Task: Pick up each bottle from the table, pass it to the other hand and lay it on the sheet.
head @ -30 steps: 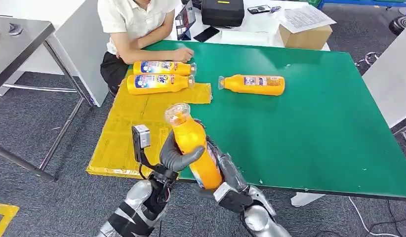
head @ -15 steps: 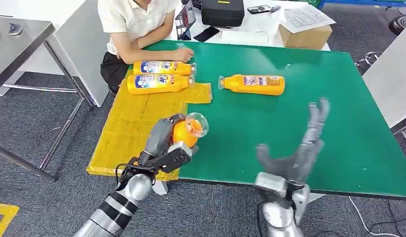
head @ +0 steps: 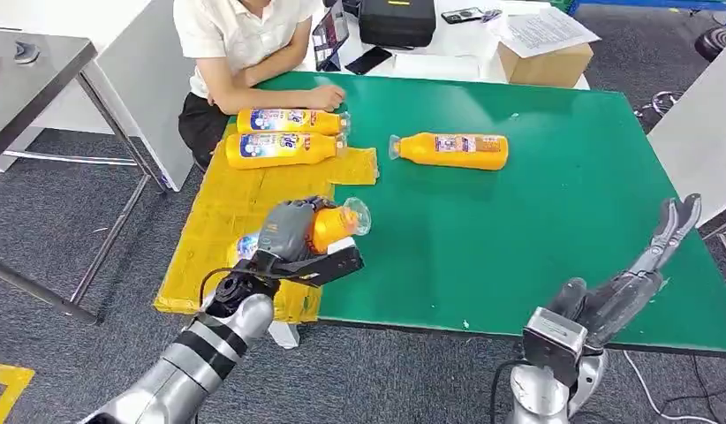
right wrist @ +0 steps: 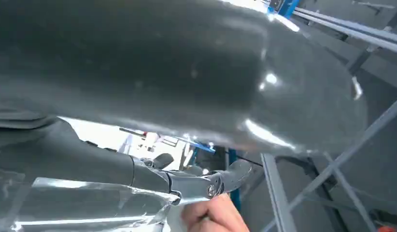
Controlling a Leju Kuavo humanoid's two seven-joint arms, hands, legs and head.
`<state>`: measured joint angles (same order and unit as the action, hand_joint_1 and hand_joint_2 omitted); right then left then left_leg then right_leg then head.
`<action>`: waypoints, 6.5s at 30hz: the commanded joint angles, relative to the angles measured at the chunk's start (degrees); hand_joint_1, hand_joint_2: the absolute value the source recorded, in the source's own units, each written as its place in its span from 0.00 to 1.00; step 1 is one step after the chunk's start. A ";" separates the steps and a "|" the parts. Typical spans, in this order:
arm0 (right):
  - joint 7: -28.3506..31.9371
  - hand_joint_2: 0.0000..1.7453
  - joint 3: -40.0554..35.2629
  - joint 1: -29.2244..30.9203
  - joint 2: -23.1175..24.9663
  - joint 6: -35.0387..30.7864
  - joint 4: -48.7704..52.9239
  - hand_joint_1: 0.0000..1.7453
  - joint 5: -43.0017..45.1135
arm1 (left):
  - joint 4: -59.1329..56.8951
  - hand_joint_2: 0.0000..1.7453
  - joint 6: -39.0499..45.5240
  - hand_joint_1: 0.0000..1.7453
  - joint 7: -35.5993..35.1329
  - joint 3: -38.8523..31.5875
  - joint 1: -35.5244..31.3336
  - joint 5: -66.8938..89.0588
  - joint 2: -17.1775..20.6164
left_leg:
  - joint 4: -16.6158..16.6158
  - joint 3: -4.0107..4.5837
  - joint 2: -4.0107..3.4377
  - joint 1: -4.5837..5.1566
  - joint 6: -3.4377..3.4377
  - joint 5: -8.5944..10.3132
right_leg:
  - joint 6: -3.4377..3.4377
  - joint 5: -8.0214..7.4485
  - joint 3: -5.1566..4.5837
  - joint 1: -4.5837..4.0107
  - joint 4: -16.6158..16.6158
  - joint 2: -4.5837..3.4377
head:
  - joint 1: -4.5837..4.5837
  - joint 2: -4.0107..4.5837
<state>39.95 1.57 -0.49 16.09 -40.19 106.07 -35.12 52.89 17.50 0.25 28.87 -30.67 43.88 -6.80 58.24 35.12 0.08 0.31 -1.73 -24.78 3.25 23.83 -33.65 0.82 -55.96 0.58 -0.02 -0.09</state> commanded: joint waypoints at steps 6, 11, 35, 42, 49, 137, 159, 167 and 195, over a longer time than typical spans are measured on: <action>0.05 0.00 -4.04 3.21 -2.48 0.19 -7.87 0.00 4.24 | -35.21 1.00 -13.59 0.46 -6.57 4.48 -18.64 7.70 -2.04 | 0.00 -0.26 -0.05 -0.11 0.14 -0.06 | -0.15 0.05 0.28 -0.10 0.00 -0.08 | 0.00 0.00; 0.05 0.00 -4.97 3.40 -3.16 0.19 -8.63 0.00 4.72 | -35.08 1.00 -15.68 0.00 -3.33 1.53 -17.50 4.44 -2.44 | 0.00 -0.20 -0.09 -0.07 0.10 -0.05 | -0.09 0.03 0.20 -0.06 -0.04 -0.12 | 0.00 0.00; 0.05 0.00 -3.99 -0.08 -4.08 0.19 -6.05 0.00 2.50 | 14.92 1.00 -11.30 0.00 23.28 -2.24 4.08 -24.69 -6.76 | -0.03 -0.15 0.06 0.01 0.10 -0.07 | -0.11 0.08 0.18 0.00 -0.02 0.01 | 0.00 0.00; 0.05 0.00 -3.99 -0.08 -4.08 0.19 -6.05 0.00 2.50 | 14.92 1.00 -11.30 0.00 23.28 -2.24 4.08 -24.69 -6.76 | -0.01 -0.14 0.00 -0.01 0.11 -0.08 | -0.10 0.06 0.12 -0.02 -0.02 -0.06 | 0.02 0.00; 0.05 1.00 -5.97 1.88 -3.36 0.19 -10.56 0.00 0.84 | 27.86 1.00 20.22 0.00 31.24 5.89 13.42 -16.98 -4.99 | -0.06 -0.13 -0.08 0.00 0.09 -0.08 | -0.09 0.06 0.09 -0.01 0.01 -0.12 | 0.02 0.00; -10.56 1.00 -11.87 18.96 -31.02 49.70 -81.42 1.00 -5.82 | 19.65 1.00 -6.23 0.00 20.19 14.48 14.50 -53.16 -5.46 | -0.14 -1.65 0.44 -0.07 -0.01 0.00 | -0.30 0.08 1.05 -0.08 0.51 0.39 | -0.02 0.00; -9.00 1.00 -4.63 4.62 -23.13 36.29 -52.21 1.00 7.63 | 24.11 1.00 20.85 0.00 38.48 2.99 23.71 -61.24 -7.38 | -0.08 -3.14 -0.19 -0.11 -0.19 -1.27 | 0.08 0.90 2.86 -0.13 0.56 -0.40 | 0.02 0.00; -9.61 1.00 -5.56 -2.86 -19.19 33.24 -34.97 1.00 12.19 | 23.16 1.00 14.66 0.00 30.90 4.70 30.42 -63.82 -2.94 | -0.10 -2.63 -0.26 -0.16 -0.07 -1.38 | 0.01 1.03 2.63 -0.16 0.42 -0.45 | 0.04 0.00; -11.06 1.00 -23.24 8.99 -17.67 28.70 -38.79 1.00 10.10 | 18.83 1.00 -1.08 0.00 18.94 10.51 25.71 -63.96 -2.30 | -0.08 -1.79 -0.33 -0.04 -0.07 -1.30 | 0.04 0.98 1.80 -0.03 0.30 -0.48 | 0.02 0.00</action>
<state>29.72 -15.67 2.25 -1.62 -11.32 73.24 -24.96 76.59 19.27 21.00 36.46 -2.78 -19.63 -10.34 58.22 33.43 -0.10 0.29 -1.88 -26.08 3.38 24.86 -31.90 0.81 -55.69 0.27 0.00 -0.09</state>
